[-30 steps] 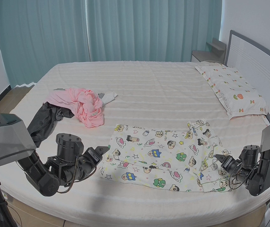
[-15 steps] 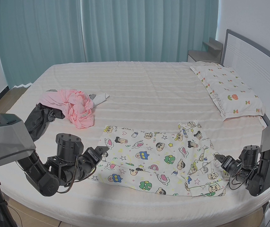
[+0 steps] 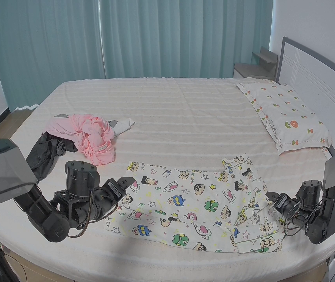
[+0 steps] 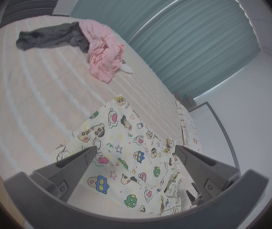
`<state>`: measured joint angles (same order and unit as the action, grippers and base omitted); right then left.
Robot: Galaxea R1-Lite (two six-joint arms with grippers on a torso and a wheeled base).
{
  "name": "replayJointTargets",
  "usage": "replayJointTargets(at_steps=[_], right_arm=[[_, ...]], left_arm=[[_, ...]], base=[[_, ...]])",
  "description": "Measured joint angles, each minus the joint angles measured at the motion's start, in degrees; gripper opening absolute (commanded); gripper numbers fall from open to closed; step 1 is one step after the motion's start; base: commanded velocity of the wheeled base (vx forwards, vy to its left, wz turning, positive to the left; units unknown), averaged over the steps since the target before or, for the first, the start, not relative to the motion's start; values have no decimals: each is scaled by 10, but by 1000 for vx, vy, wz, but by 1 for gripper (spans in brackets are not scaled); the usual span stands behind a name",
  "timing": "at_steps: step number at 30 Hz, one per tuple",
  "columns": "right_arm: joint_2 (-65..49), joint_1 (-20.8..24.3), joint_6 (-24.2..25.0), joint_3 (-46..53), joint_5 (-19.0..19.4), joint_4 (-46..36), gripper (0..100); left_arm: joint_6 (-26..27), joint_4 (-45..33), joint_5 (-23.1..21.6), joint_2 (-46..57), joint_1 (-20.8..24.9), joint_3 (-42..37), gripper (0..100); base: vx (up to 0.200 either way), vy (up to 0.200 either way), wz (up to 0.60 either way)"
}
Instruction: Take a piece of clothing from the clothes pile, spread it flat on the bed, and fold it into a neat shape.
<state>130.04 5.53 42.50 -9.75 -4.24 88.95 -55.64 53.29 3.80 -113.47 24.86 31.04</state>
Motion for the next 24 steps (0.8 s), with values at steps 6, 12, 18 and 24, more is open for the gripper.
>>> replayJointTargets(at_steps=[6, 12, 18, 24], right_arm=[[-2, 1, 1, 3, 1, 0, 100], [-2, 4, 1, 8, 1, 0, 100], [-1, 6, 0, 12, 2, 0, 100], [1, 8, 0, 14, 2, 0, 100]], left_arm=[[83, -150, -27, 45, -13, 44, 100], [243, -303, -150, 69, -60, 98, 100], [407, -339, -226, 43, -119, 126, 100], [469, -341, -247, -31, -145, 145, 100]], base=[[0, 0, 0], [0, 0, 0], [0, 0, 0], [0, 0, 0]])
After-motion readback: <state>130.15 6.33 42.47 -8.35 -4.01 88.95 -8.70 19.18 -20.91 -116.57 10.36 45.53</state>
